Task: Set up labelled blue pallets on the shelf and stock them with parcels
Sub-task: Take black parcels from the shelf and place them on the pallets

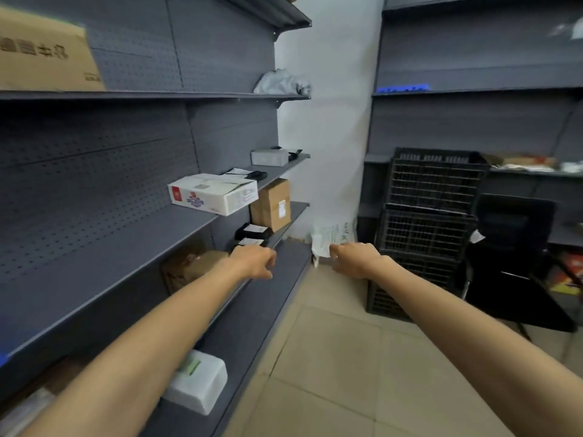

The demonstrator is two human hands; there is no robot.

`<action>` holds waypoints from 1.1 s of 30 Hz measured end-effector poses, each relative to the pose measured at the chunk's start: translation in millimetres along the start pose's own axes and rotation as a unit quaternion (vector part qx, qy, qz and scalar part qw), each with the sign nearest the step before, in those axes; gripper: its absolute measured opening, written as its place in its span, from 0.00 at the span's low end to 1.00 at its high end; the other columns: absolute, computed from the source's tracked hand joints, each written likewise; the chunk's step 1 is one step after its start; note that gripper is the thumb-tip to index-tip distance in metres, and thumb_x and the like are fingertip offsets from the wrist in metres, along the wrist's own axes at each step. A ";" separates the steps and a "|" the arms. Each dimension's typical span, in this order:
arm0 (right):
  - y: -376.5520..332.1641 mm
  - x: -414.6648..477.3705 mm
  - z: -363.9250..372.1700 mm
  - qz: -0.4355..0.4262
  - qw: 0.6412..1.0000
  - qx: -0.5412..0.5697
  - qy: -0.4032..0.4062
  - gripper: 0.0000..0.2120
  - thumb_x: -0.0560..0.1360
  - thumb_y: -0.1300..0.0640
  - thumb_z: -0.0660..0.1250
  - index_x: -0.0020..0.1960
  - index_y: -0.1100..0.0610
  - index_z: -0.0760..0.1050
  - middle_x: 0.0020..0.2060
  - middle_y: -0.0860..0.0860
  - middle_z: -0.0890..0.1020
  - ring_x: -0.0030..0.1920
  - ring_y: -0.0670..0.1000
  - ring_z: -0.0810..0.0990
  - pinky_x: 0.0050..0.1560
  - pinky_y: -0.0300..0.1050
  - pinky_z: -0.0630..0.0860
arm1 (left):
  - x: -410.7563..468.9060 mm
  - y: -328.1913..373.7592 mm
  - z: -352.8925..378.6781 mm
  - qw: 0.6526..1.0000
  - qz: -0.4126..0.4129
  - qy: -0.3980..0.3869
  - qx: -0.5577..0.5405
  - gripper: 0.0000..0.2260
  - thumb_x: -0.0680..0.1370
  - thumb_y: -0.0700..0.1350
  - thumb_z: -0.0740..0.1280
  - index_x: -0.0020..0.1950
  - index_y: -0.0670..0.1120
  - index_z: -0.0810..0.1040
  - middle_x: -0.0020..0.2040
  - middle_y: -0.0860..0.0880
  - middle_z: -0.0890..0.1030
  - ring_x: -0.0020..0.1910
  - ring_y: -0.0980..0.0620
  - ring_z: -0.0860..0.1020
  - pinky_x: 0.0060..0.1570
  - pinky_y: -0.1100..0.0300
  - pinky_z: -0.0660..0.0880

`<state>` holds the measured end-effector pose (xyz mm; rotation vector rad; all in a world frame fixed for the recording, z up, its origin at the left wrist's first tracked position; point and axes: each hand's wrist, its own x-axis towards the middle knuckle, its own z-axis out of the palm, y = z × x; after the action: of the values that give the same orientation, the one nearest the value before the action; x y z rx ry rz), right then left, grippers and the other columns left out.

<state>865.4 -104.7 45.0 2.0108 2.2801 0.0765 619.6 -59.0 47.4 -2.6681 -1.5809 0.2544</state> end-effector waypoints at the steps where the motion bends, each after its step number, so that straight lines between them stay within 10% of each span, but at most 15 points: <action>1: 15.0 2.8 5.7 0.010 1.000 0.001 -0.005 0.15 0.79 0.51 0.58 0.64 0.54 0.70 0.60 0.55 0.77 0.58 0.59 0.77 0.48 0.49 0.70 | 16.6 10.4 -0.3 1.000 0.016 -0.003 0.001 0.16 0.78 0.55 0.67 0.63 0.52 0.73 0.61 0.50 0.77 0.59 0.47 0.76 0.47 0.55 0.68; 21: 140.1 357.2 12.5 0.041 0.999 -0.029 0.006 0.14 0.79 0.51 0.60 0.63 0.53 0.71 0.58 0.55 0.79 0.57 0.58 0.79 0.44 0.48 0.69 | 410.3 -70.0 -13.8 0.998 0.055 -0.028 -0.002 0.11 0.77 0.51 0.67 0.55 0.46 0.76 0.55 0.47 0.80 0.54 0.46 0.78 0.55 0.50 0.74; 33: 231.8 561.6 106.6 0.022 0.993 0.002 -0.118 0.14 0.78 0.53 0.58 0.62 0.53 0.72 0.58 0.56 0.78 0.57 0.58 0.77 0.47 0.47 0.69 | 618.8 -108.2 59.1 0.991 0.027 -0.125 -0.028 0.11 0.76 0.51 0.68 0.55 0.46 0.76 0.54 0.46 0.79 0.53 0.45 0.78 0.53 0.52 0.73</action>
<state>1036.6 478.4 -60.5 1.9540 2.0923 -0.1547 807.6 530.5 -76.5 -2.8178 -1.5997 0.5746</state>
